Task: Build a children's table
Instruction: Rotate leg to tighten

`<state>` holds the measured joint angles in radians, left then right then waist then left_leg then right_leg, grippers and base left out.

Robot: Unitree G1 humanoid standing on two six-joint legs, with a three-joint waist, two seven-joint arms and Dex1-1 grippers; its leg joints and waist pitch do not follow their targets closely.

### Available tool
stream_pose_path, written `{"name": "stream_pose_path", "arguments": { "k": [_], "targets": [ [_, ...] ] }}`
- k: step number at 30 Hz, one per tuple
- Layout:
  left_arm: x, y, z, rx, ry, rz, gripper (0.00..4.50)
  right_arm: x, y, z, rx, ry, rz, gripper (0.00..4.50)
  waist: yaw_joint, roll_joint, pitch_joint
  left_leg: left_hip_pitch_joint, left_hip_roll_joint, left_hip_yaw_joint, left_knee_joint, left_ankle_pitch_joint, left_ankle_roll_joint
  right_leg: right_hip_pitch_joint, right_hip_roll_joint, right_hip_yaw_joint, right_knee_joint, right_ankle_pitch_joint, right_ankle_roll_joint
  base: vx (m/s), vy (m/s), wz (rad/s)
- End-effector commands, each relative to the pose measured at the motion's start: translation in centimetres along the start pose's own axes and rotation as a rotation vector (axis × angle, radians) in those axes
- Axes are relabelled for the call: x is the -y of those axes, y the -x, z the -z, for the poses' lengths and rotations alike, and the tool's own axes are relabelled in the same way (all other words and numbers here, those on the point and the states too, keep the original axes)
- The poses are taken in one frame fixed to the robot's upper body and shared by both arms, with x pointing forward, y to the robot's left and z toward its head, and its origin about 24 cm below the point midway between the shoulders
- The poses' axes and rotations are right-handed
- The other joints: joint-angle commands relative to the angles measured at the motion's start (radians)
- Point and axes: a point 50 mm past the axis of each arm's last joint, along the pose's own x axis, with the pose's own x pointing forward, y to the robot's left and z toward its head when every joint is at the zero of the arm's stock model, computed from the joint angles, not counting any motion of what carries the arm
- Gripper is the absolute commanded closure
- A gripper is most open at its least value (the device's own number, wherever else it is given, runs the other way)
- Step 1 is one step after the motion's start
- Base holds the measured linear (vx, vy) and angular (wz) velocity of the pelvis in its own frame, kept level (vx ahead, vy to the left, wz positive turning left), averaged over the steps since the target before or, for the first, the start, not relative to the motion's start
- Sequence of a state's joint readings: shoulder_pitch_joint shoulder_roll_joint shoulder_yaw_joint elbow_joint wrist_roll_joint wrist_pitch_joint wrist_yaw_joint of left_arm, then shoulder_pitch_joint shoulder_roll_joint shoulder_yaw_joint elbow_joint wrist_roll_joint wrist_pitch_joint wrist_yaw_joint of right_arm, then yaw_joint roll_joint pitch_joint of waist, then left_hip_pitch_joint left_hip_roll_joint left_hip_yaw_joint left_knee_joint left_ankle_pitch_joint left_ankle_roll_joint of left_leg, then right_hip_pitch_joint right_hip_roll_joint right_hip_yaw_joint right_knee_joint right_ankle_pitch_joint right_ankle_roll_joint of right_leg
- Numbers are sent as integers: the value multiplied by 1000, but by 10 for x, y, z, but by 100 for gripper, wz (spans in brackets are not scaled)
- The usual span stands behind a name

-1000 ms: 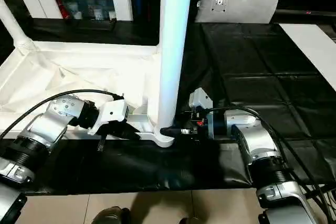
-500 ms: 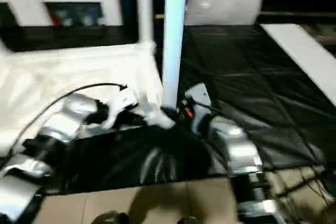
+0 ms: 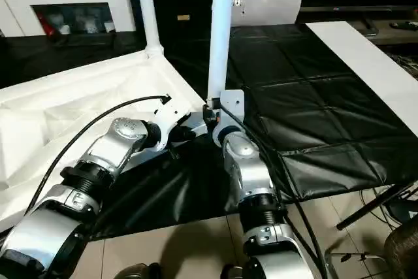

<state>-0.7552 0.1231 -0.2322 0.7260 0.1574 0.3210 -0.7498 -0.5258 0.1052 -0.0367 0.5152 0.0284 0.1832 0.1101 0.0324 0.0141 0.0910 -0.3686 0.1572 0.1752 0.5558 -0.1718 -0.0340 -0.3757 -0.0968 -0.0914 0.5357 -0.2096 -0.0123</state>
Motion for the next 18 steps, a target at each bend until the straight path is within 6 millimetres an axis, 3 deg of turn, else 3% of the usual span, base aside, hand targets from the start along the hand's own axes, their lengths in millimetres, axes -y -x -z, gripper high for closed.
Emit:
{"name": "stream_pose_path", "arguments": {
  "k": [1,4,8,11,12,13,14,15,16,18],
  "targets": [
    [16,-8,-18,69,-68,76,450,-26,2,10,-22,-10,-184,153,2,1,-52,30,75,-48,-92,-536,-49,10,-89,53,-73,-440,-104,0,0,0],
    [13,-1,-10,60,-87,97,450,-10,9,7,19,-10,-219,135,13,-7,-63,19,78,-28,-86,-369,4,17,-83,65,-48,-251,-162,0,0,0],
    [6,15,4,41,-139,169,450,25,28,-1,69,77,-351,97,25,-14,-67,18,77,-18,-75,-316,46,19,-81,72,-49,-303,-167,14,-8,0],
    [4,24,11,35,-178,224,450,41,38,-6,71,144,-438,68,36,-15,-75,13,75,-8,-63,-230,76,15,-73,75,-33,-191,-202,68,-38,0],
    [5,27,12,41,-194,252,450,46,40,-7,66,162,-465,60,36,-16,-83,5,73,-6,-55,-170,93,23,-72,75,-16,-104,-228,63,-54,-1],
    [5,30,15,41,-209,282,450,51,43,-9,56,188,-494,52,40,-15,-88,5,72,-5,-50,-134,105,24,-71,74,-8,-51,-240,63,-54,-1],
    [5,30,15,41,-209,282,450,51,43,-9,56,188,-494,52,42,-18,-90,1,69,-1,-40,-69,133,24,-67,74,8,63,-266,51,-50,0],
    [6,34,17,37,-230,319,450,55,46,-10,43,219,-530,52,45,-14,-91,-3,66,1,-32,-36,157,24,-65,74,17,139,-287,0,0,0],
    [6,38,21,19,-257,357,450,60,49,-11,24,246,-580,52,51,-17,-94,-6,64,1,-27,-18,175,27,-64,72,25,177,-296,0,0,0],
    [7,46,27,-6,-317,433,450,67,55,-14,-8,274,-685,52,61,-18,-86,-8,68,4,-26,-43,184,24,-62,69,22,134,-295,0,0,0]
  ]
}}
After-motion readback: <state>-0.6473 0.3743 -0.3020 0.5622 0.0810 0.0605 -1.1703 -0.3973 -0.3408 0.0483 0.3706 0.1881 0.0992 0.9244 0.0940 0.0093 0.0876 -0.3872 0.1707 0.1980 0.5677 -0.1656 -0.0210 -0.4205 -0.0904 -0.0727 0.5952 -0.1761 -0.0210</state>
